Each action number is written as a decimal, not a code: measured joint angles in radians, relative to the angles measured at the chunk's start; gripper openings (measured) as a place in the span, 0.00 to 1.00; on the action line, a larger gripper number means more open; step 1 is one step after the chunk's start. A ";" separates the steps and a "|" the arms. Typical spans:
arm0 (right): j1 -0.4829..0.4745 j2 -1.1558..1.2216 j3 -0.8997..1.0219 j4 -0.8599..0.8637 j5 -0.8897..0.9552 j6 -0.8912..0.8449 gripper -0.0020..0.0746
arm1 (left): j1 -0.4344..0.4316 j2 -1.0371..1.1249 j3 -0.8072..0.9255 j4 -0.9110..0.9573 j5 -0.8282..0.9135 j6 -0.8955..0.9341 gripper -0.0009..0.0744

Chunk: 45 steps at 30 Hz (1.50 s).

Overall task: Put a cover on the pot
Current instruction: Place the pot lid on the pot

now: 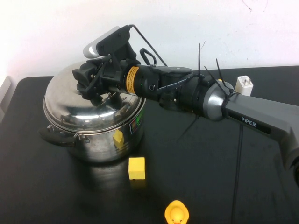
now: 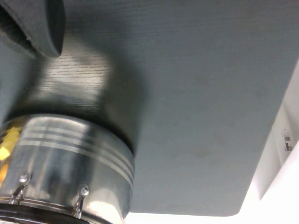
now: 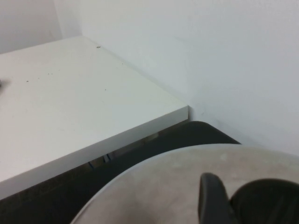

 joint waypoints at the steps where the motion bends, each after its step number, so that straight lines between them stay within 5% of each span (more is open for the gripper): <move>1: 0.000 0.000 0.000 0.000 0.002 0.000 0.47 | 0.000 0.000 0.000 0.000 0.000 0.000 0.01; 45: 0.000 -0.008 0.024 -0.016 0.018 0.029 0.47 | 0.000 0.000 0.000 0.000 0.000 0.000 0.01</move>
